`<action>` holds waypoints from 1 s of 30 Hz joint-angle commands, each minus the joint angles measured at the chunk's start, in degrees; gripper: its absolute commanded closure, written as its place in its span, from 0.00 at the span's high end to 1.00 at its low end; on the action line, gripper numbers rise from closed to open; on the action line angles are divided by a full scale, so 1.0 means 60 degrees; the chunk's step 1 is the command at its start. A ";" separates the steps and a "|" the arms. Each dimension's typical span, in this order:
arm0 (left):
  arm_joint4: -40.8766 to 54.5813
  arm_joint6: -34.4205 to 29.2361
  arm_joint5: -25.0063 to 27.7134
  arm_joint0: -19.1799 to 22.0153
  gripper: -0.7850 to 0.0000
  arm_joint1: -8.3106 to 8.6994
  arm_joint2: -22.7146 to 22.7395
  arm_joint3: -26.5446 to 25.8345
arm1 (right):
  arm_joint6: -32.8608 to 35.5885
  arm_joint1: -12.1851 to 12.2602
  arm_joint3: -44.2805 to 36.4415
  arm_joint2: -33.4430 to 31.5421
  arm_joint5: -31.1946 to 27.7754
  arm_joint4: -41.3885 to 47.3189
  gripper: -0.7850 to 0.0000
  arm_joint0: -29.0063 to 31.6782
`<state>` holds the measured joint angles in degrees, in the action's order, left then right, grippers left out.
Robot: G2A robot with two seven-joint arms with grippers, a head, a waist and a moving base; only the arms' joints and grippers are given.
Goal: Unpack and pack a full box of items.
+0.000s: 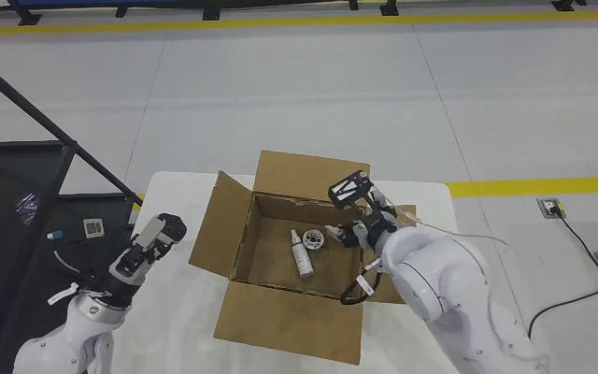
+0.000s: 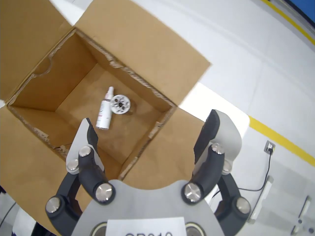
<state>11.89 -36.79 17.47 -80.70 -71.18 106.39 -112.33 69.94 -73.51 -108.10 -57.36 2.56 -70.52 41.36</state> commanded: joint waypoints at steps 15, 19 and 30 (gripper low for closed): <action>0.0612 0.0131 0.0113 -0.0228 1.00 0.0087 0.0650 0.0038 | -0.0951 -0.1963 0.7385 0.3992 0.0705 0.1934 1.00 -0.3303; 0.0612 0.0131 0.0113 -0.0228 1.00 0.0087 0.0650 0.0038 | -0.1771 -0.2341 0.8742 0.4101 0.0900 0.2414 1.00 -0.3524; 0.0612 0.0131 0.0113 -0.0228 1.00 0.0087 0.0650 0.0038 | -0.3124 -0.3078 1.1035 0.3948 0.1208 0.3585 0.89 -0.3894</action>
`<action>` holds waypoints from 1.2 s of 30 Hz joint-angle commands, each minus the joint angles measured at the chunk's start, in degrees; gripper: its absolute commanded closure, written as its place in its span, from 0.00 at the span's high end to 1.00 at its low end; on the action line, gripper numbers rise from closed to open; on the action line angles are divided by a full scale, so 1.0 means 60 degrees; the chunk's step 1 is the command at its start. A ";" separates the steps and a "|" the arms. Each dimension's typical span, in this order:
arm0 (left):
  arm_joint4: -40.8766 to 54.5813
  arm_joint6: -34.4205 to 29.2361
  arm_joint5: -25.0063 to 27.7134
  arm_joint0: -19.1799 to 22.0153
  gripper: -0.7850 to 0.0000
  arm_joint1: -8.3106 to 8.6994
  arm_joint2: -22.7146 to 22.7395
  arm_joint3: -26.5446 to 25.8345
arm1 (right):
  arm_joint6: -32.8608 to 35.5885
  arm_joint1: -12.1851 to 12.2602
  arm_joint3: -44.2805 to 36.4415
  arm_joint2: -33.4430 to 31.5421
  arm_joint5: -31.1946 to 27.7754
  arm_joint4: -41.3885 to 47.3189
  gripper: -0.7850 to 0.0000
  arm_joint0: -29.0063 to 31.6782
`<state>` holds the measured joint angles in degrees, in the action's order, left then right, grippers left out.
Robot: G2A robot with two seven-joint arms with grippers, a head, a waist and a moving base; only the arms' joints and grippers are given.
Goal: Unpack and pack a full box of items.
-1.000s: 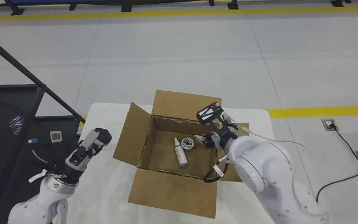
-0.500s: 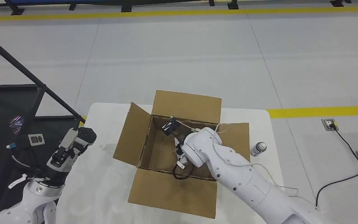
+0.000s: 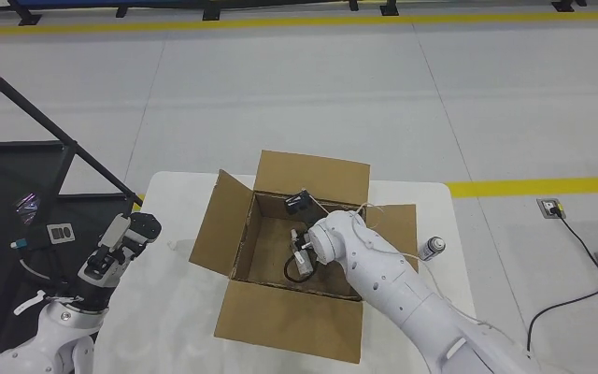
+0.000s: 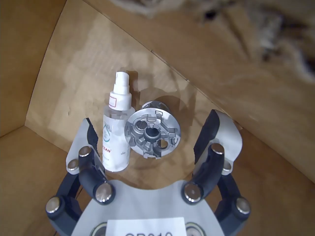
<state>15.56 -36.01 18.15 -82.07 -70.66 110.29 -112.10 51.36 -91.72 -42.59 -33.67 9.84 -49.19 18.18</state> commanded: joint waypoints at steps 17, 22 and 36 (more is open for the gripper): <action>0.0000 0.0000 0.0000 0.0000 1.00 0.0000 0.0000 0.0000 | -0.0216 -0.0439 0.0808 -0.0220 -0.0370 0.0161 0.24 -0.0162; 0.0000 0.0000 0.0000 0.0000 1.00 0.0000 0.0000 0.0000 | -0.0142 -0.0366 0.0414 -0.0412 -0.0349 -0.0042 0.00 -0.0084; 0.0000 0.0000 0.0000 0.0000 1.00 0.0000 0.0000 0.0000 | 0.1288 0.0771 -0.3718 -0.2407 -0.0857 -0.0962 0.00 0.1631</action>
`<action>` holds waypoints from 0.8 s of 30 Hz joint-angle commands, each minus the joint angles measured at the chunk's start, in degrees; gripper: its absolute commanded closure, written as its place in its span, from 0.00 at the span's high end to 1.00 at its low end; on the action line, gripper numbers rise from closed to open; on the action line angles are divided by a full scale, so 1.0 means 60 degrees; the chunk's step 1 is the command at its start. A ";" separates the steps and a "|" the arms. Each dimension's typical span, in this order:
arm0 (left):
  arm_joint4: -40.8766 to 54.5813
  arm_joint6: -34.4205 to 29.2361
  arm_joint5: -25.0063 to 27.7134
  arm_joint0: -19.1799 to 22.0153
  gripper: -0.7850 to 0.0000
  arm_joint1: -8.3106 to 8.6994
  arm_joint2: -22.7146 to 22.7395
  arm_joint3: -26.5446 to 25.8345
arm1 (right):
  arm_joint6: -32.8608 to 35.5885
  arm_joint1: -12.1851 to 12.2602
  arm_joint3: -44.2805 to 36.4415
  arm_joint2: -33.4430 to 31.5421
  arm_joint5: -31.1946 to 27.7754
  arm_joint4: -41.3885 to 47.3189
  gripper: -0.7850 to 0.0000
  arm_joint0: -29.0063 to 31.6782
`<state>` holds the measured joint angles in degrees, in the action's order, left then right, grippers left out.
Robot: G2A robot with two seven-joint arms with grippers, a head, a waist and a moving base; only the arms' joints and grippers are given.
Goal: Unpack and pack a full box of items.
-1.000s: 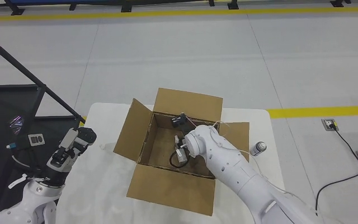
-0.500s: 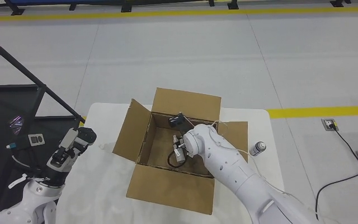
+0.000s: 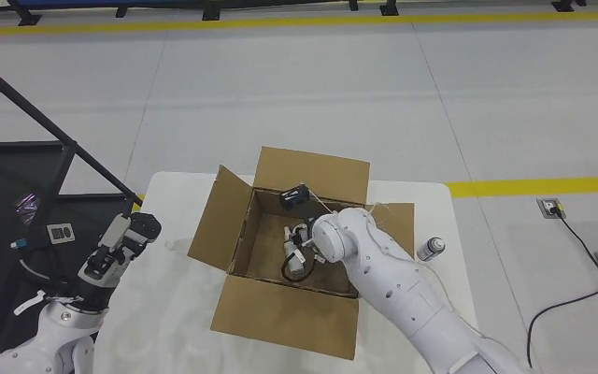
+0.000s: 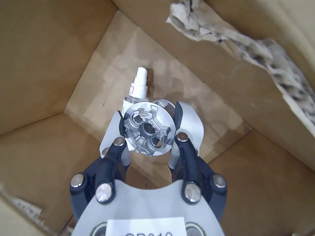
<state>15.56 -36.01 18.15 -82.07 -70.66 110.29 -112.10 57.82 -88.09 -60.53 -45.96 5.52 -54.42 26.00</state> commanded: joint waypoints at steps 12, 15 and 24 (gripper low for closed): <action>0.0000 0.0000 0.0000 0.0000 1.00 0.0000 0.0000 0.0000 | 0.1942 0.1449 -0.8771 -0.4432 -0.1061 -0.1140 0.00 0.4991; 0.0000 0.0000 0.0000 0.0000 1.00 0.0000 0.0000 0.0000 | 0.1912 0.1616 -1.0227 -0.5669 -0.0999 -0.1114 0.00 0.6233; 0.0000 0.0000 0.0000 0.0000 1.00 0.0000 0.0000 0.0000 | 0.0792 0.1830 -1.1770 -0.8897 -0.1135 0.0347 0.00 0.9478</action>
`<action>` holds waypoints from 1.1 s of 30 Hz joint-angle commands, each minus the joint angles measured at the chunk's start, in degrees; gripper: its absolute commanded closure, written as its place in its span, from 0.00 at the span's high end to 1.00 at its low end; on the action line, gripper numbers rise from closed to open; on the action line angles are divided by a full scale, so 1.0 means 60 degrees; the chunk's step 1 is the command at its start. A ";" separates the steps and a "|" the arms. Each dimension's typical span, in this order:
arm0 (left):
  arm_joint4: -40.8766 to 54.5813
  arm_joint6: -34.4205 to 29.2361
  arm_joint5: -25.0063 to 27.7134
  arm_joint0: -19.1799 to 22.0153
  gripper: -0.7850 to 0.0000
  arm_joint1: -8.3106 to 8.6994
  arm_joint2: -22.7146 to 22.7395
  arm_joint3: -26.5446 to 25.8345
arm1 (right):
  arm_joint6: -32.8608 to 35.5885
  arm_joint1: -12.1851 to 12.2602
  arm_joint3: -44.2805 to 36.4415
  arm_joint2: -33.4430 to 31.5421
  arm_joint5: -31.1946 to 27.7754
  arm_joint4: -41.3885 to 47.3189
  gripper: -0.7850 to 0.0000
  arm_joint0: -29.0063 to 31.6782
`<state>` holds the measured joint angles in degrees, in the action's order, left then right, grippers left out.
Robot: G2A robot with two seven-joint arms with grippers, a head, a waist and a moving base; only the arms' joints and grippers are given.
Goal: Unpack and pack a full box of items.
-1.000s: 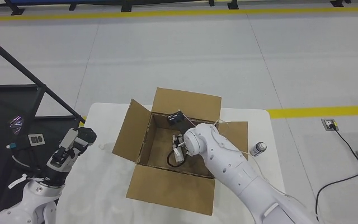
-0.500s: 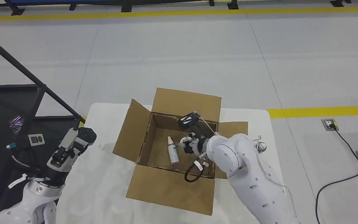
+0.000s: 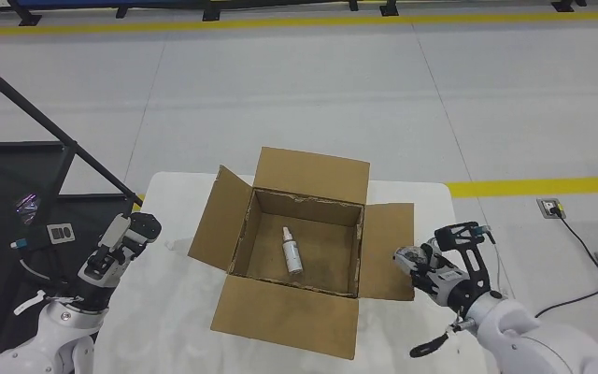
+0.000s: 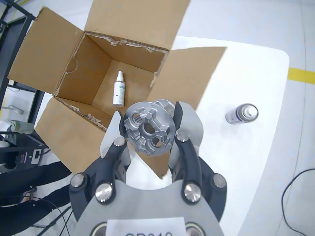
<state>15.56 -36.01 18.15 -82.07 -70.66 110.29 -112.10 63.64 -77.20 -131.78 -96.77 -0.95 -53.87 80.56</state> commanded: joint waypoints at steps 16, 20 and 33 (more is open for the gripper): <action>0.0000 0.0000 0.0000 0.0000 1.00 0.0000 0.0000 0.0000 | -0.1148 0.0354 0.4212 -0.1773 -0.2065 0.1980 0.00 0.0408; 0.0000 0.0000 0.0000 0.0000 1.00 0.0000 0.0000 0.0000 | -0.1243 0.0448 0.5386 -0.1690 -0.2004 0.1818 0.00 -0.0153; 0.0000 0.0000 0.0000 0.0000 1.00 0.0000 0.0000 0.0000 | -0.0488 0.0715 0.6408 -0.1212 -0.1295 0.1110 0.00 -0.0977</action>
<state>15.56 -36.01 18.15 -82.07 -70.66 110.29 -112.10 60.42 -73.02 -93.88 -104.41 -9.23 -46.71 74.99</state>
